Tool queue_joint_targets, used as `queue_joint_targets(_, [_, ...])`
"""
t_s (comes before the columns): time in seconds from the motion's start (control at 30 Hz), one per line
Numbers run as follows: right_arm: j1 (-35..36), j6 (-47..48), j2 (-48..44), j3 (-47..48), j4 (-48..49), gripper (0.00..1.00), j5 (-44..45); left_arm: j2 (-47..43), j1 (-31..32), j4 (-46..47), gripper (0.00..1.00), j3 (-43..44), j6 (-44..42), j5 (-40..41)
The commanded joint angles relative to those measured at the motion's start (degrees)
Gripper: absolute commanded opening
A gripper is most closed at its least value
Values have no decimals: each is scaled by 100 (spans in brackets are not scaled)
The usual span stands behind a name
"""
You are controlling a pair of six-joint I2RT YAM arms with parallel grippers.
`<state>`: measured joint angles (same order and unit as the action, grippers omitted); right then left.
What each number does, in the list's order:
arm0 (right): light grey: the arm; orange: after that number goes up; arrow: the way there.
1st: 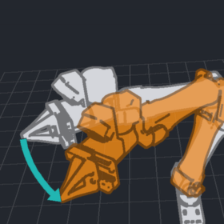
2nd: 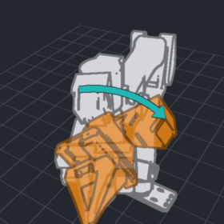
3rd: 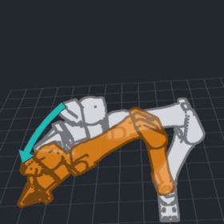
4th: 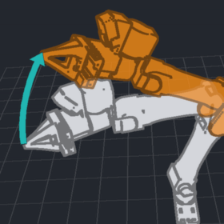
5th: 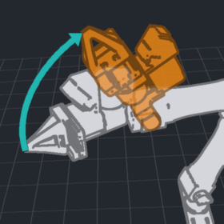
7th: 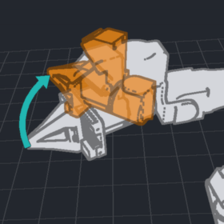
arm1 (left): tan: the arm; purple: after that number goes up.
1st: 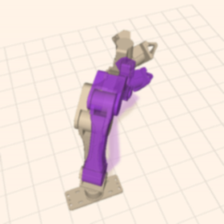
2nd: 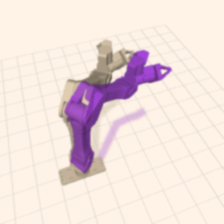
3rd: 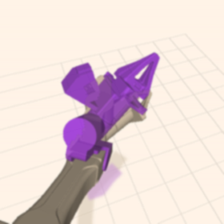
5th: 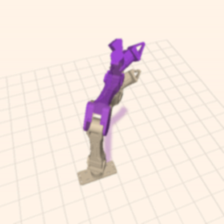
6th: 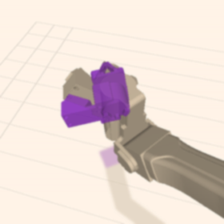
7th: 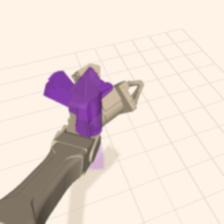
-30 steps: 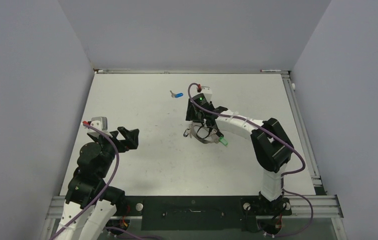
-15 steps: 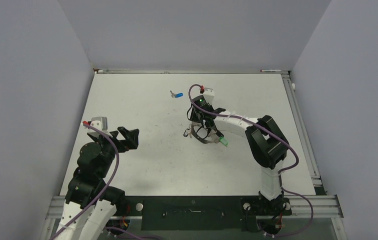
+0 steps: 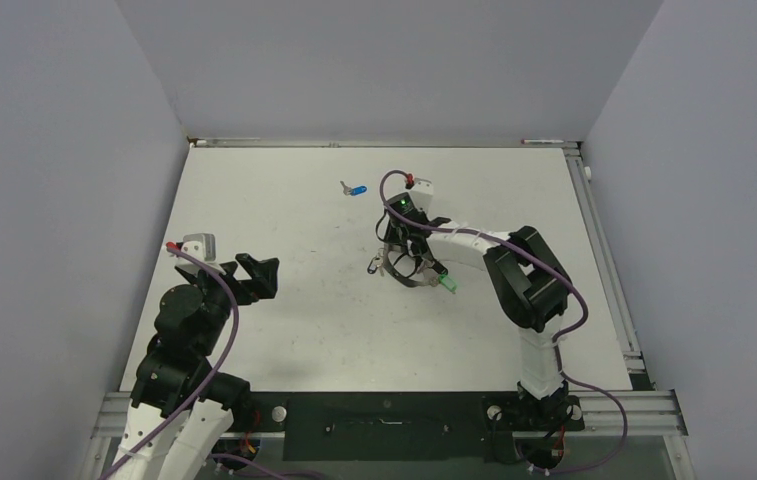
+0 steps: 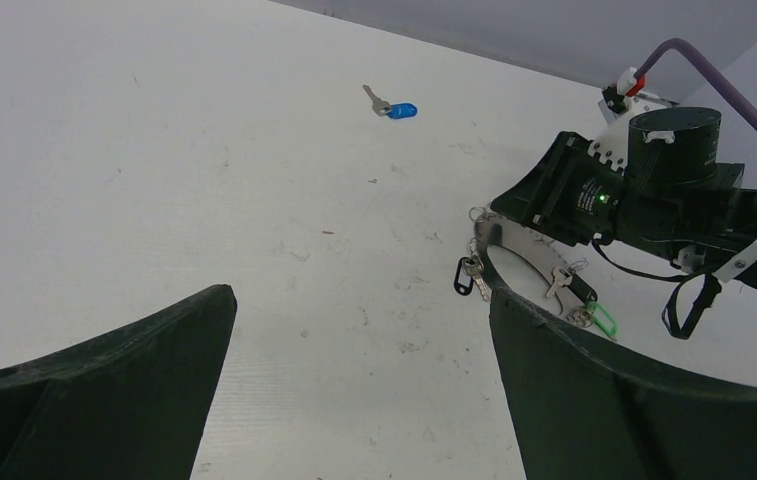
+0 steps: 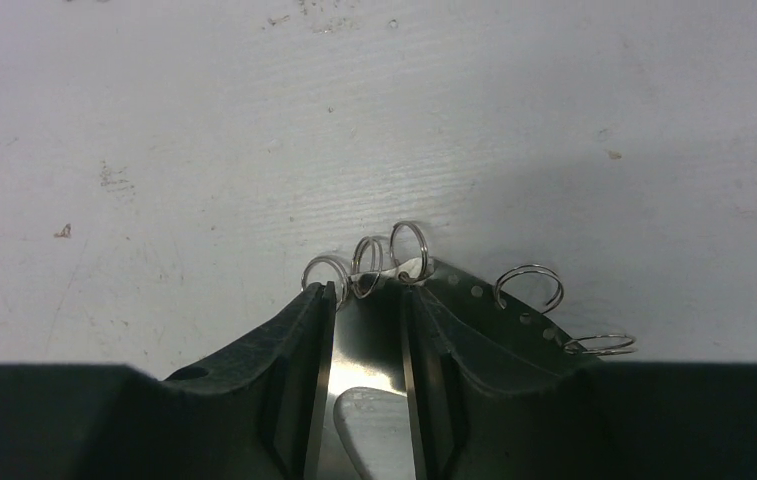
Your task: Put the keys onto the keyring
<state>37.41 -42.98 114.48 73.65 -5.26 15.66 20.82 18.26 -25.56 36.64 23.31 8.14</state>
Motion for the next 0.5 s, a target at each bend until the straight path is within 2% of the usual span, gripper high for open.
queue_joint_targets(0.0, [-49, -88, 82, 48, 347, 32, 221, 32, -33, 179, 97, 45, -57, -100])
queue_joint_targets(0.47, [-67, -140, 330, 215, 351, 23, 105, 37, -31, 183, 97, 38, -63, -117])
